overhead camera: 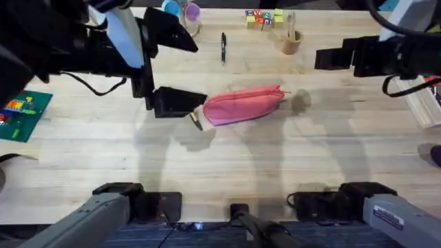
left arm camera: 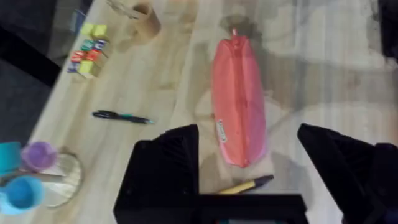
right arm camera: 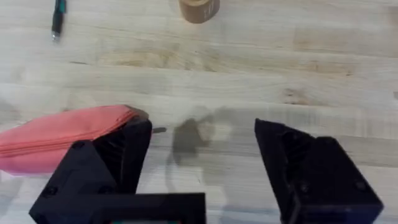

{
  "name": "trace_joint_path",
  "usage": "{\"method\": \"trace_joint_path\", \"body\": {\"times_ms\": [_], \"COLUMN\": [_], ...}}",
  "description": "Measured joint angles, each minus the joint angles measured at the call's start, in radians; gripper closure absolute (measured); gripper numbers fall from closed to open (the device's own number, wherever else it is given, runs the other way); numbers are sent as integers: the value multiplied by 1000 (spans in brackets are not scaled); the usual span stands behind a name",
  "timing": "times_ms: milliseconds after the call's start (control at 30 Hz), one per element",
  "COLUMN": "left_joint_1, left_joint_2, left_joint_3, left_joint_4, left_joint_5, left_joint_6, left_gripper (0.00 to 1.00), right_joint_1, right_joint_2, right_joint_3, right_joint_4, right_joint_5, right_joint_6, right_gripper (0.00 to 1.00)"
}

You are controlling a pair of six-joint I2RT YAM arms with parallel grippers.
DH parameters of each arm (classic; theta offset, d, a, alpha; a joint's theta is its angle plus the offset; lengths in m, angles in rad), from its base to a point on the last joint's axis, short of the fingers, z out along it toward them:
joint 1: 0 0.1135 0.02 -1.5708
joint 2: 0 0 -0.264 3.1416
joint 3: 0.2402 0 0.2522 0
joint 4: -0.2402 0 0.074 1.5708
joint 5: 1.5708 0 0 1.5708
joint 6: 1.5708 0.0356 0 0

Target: Unzip the bag, pick up the pens from the table one at a time and place them inside, then zip the bag closed.

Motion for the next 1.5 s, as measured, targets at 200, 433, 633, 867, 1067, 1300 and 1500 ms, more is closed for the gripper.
{"method": "trace_joint_path", "body": {"times_ms": [200,433,633,867,1067,1300,1500], "left_joint_1": [-45,-86,-97,-123,-171,-182,-182], "left_joint_2": [172,333,453,584,613,613,613], "left_joint_3": [5,5,6,6,6,8,8], "left_joint_4": [-18,-4,2,40,82,86,94], "left_joint_5": [-2,-36,-48,-58,-57,-57,-53], "left_joint_6": [0,0,-1,-1,-1,-1,-5], "left_gripper": [7,6,7,7,6,33,219], "right_joint_1": [0,0,0,0,0,0,0], "right_joint_2": [0,0,0,0,0,0,0], "right_joint_3": [0,0,0,0,0,0,0], "right_joint_4": [0,0,0,0,0,0,0], "right_joint_5": [0,0,0,0,0,0,0], "right_joint_6": [0,0,0,0,0,0,0], "right_gripper": [6,6,6,6,6,6,6]}}
